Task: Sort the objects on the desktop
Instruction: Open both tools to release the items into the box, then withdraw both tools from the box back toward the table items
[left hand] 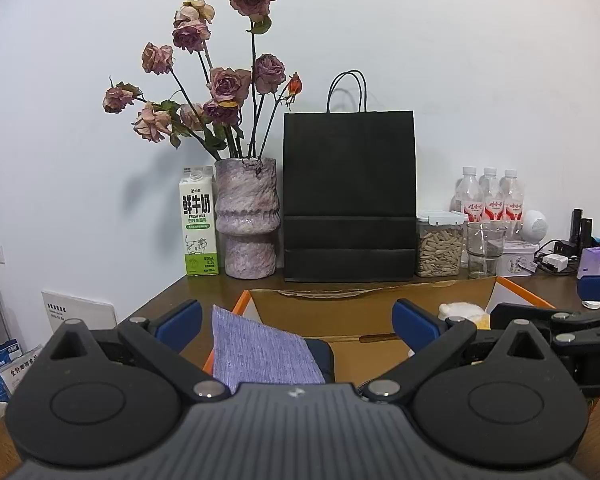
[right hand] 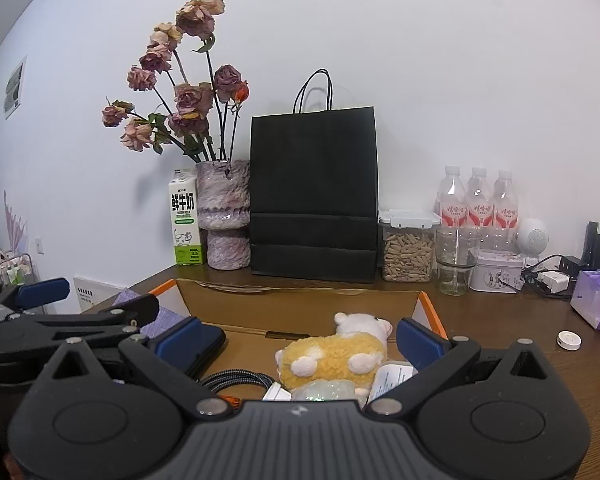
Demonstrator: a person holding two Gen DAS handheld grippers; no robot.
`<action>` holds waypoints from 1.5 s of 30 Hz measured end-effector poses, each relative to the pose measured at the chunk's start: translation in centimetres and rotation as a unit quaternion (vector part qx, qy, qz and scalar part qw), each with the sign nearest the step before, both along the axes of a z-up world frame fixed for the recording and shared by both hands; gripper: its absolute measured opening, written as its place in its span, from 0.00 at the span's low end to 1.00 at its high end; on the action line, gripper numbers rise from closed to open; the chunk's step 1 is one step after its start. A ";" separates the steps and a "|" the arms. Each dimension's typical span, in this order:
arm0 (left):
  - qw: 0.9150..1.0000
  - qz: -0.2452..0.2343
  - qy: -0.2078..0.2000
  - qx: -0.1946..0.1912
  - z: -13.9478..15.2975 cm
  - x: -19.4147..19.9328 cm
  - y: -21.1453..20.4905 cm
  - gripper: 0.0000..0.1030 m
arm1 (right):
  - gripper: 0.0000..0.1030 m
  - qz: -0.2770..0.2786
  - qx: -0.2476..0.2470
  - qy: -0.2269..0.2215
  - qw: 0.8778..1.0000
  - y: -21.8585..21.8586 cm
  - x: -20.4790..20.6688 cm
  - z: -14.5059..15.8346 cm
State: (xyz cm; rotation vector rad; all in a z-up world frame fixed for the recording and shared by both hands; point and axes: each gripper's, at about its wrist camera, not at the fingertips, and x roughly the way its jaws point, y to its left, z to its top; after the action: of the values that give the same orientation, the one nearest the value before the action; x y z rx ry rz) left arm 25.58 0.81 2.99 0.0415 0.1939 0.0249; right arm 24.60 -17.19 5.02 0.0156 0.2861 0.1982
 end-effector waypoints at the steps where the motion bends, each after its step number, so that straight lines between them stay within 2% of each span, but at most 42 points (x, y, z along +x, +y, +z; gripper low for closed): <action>1: 1.000 0.000 0.000 0.000 0.0 -0.1 0.0 1.00 | 1.00 0.000 0.000 -0.001 1.000 0.0 -0.1 0.0; 22: 0.999 -0.031 -0.008 0.017 -1.2 -2.3 -0.3 1.00 | 1.00 0.005 -0.011 -0.006 1.000 -0.6 -2.5 -2.1; 28: 0.999 -0.026 -0.014 0.015 -1.6 -3.3 0.1 1.00 | 1.00 0.003 -0.018 -0.001 1.000 -0.7 -3.4 -2.8; 36: 1.000 -0.007 -0.007 0.006 -2.2 -4.4 1.0 1.00 | 1.00 -0.011 -0.019 0.013 1.000 -1.2 -4.8 -3.9; 45: 1.000 -0.005 0.022 -0.011 -2.8 -6.2 1.9 1.00 | 1.00 -0.014 -0.036 0.036 0.999 -1.1 -6.8 -4.9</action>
State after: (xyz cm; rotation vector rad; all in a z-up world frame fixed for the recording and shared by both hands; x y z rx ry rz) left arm 19.36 2.69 0.17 0.0203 0.2372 0.0125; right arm 17.83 -18.25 0.16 -0.0451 0.3641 0.1588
